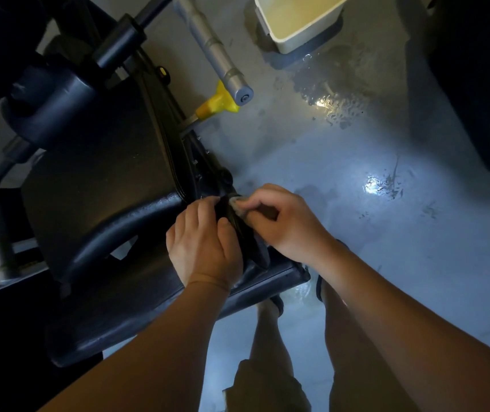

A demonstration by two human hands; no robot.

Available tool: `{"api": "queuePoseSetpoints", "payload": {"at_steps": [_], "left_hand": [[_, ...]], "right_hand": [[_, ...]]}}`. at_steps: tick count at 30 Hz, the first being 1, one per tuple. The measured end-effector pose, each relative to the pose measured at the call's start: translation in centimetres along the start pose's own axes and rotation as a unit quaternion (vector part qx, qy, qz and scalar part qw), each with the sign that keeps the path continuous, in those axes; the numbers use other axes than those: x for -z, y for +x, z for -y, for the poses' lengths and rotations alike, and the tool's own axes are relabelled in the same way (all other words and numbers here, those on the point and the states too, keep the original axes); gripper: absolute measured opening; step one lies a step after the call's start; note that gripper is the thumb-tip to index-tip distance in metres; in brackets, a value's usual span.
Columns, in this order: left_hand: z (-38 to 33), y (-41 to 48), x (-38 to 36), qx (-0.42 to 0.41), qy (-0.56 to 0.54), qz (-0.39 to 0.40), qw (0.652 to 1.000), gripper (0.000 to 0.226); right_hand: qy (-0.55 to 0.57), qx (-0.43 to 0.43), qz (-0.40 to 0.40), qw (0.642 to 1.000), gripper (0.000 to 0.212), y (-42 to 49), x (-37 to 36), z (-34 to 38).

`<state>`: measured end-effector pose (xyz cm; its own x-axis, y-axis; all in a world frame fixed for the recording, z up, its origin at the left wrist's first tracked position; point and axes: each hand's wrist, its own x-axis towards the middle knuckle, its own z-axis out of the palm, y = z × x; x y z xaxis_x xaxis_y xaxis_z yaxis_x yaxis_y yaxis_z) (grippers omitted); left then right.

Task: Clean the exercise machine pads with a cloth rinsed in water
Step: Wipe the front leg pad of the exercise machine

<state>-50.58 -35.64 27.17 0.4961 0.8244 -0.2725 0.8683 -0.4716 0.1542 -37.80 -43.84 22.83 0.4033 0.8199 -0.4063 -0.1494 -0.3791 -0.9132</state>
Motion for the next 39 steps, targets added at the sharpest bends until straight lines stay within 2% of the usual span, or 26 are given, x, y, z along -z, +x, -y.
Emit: {"api": "queuePoseSetpoints", "payload": {"at_steps": [3, 8, 15, 20, 27, 34, 39], "left_hand": [[0.0, 0.1, -0.1, -0.001, 0.002, 0.002, 1.0, 0.046], [-0.1, 0.1, 0.0, -0.004, 0.001, 0.0, 1.0, 0.046], [0.2, 0.1, -0.2, -0.008, 0.001, 0.0, 1.0, 0.045], [0.1, 0.0, -0.3, -0.005, -0.003, -0.008, 1.0, 0.044], [0.1, -0.1, -0.4, -0.006, -0.006, -0.014, 1.0, 0.042], [0.2, -0.3, -0.6, -0.006, -0.01, -0.018, 1.0, 0.046], [0.1, -0.3, -0.5, -0.004, -0.015, -0.018, 1.0, 0.043]], "right_hand": [[-0.031, 0.008, -0.014, 0.999, 0.017, 0.4, -0.2, -0.6], [-0.138, -0.083, -0.003, 0.987, 0.017, 3.1, -1.0, -2.8], [0.009, 0.026, 0.006, 1.0, 0.021, -0.5, -0.1, -0.8], [-0.013, -0.054, -0.046, 0.997, 0.025, 2.0, -1.4, -4.8], [-0.019, -0.161, 0.002, 0.987, 0.019, 2.7, -1.5, -6.8], [0.064, -0.153, -0.002, 0.986, 0.021, 0.0, -0.8, -3.8], [0.073, -0.13, 0.05, 0.988, 0.017, -3.5, 0.8, -1.1]]}}
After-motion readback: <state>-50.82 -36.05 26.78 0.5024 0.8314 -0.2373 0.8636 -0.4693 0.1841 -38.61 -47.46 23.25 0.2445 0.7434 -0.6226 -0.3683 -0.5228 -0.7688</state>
